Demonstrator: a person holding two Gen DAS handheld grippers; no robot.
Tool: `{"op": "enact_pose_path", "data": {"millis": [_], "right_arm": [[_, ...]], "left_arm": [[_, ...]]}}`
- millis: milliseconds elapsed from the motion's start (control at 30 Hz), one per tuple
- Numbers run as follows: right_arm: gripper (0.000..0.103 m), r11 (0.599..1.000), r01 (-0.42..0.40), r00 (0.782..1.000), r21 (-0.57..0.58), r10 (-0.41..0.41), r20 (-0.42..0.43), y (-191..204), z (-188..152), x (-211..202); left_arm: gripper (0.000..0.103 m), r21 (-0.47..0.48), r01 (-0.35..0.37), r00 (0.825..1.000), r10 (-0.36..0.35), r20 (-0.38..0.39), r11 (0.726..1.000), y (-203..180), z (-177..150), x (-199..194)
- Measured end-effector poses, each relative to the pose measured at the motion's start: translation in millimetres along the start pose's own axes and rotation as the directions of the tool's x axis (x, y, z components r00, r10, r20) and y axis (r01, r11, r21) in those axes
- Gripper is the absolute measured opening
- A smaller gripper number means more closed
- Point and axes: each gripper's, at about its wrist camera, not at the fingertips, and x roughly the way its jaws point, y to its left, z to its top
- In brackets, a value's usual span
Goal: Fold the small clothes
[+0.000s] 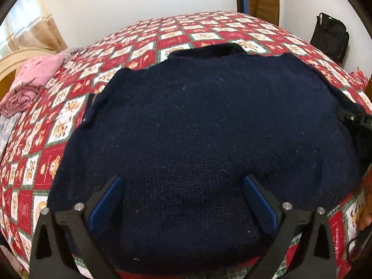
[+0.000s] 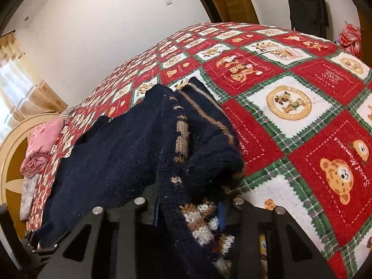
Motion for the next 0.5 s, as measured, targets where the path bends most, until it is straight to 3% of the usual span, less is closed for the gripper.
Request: {"op": "enact_pose_path", "data": {"millis": [133, 333, 500], "right_arm": [[0.025, 0.999, -0.031, 0.999, 0.034, 0.032, -0.016, 3, 5, -9], [0.024, 0.996, -0.088, 0.996, 0.003, 0.088, -0.005, 28, 16, -30], [0.024, 0.989, -0.143, 0.99, -0.033, 0.143, -0.005, 61, 23, -41]], "left_arm": [[0.103, 0.005, 0.019, 1.0, -0.019, -0.019, 1.0, 5, 0, -3], [0.103, -0.055, 0.074, 0.997, -0.073, 0.014, 0.996, 28, -2, -26], [0.103, -0.118, 0.073, 0.997, -0.07, 0.033, 0.99, 56, -2, -37]]}}
